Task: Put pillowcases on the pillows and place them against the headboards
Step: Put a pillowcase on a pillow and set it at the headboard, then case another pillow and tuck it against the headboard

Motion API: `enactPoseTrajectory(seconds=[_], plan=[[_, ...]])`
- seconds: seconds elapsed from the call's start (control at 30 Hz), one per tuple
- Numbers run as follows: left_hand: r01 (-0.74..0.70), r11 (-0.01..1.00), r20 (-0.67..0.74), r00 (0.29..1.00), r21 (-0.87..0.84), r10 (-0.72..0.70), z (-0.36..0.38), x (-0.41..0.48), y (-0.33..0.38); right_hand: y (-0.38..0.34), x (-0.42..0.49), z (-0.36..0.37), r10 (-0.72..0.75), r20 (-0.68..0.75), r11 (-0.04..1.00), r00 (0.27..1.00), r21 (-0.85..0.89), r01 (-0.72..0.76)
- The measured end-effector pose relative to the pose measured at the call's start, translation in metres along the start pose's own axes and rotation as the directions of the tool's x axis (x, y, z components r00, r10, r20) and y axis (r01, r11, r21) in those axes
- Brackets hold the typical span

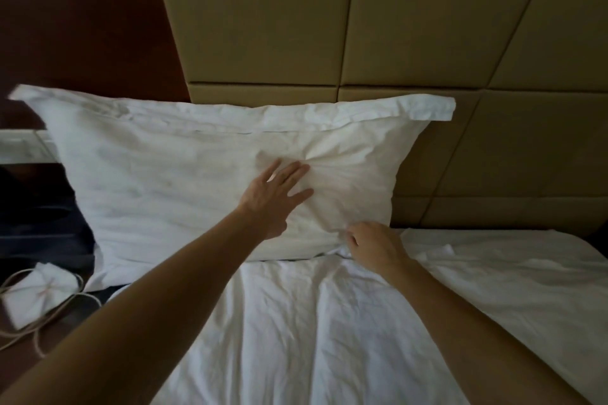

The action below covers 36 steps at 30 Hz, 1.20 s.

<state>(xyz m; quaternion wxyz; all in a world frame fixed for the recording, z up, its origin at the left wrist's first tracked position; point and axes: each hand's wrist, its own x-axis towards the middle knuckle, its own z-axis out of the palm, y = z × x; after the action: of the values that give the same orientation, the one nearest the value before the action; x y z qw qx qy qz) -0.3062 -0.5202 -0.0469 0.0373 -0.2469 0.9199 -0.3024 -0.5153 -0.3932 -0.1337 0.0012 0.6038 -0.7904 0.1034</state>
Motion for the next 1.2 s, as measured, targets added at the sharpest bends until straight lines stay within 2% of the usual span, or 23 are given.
enactPoseTrajectory(seconds=[0.13,0.33,0.53,0.7,0.8,0.87,0.93,1.07,1.2], plan=[[0.062,0.997,0.037,0.997,-0.034,-0.061,-0.012,-0.024,-0.020,-0.036,0.009,-0.034,-0.165,-0.232,0.983,0.959,0.035,0.178],[0.179,0.982,0.151,0.974,-0.057,-0.169,-0.018,-0.073,-0.057,-0.091,0.017,-0.059,-0.235,-0.242,0.972,0.941,-0.031,0.234],[0.352,0.912,0.204,0.928,-0.211,-0.311,0.022,-0.143,-0.107,-0.165,0.033,-0.061,-0.301,-0.276,0.953,0.913,-0.131,0.275],[0.424,0.816,0.123,0.903,-0.392,-0.410,0.079,-0.180,-0.149,-0.226,0.069,-0.060,-0.352,-0.258,0.927,0.900,-0.226,0.298],[0.336,0.785,0.238,0.940,-0.520,-0.244,0.110,-0.192,-0.188,-0.252,0.098,-0.057,-0.276,-0.216,0.951,0.936,-0.202,0.234],[0.222,0.802,0.246,0.965,-0.555,-0.097,0.119,-0.199,-0.217,-0.267,0.111,-0.061,-0.191,-0.236,0.969,0.953,-0.197,0.146],[0.158,0.811,0.253,0.967,-0.563,-0.013,0.115,-0.204,-0.245,-0.284,0.116,-0.071,-0.104,-0.212,0.976,0.972,-0.209,0.059],[0.162,0.800,0.300,0.954,-0.578,0.023,0.081,-0.218,-0.294,-0.322,0.107,-0.100,0.085,-0.008,0.963,0.996,-0.258,-0.084],[0.172,0.831,0.319,0.948,-0.530,0.007,0.032,-0.232,-0.338,-0.357,0.081,-0.137,0.198,0.197,0.959,0.960,-0.242,-0.148]])
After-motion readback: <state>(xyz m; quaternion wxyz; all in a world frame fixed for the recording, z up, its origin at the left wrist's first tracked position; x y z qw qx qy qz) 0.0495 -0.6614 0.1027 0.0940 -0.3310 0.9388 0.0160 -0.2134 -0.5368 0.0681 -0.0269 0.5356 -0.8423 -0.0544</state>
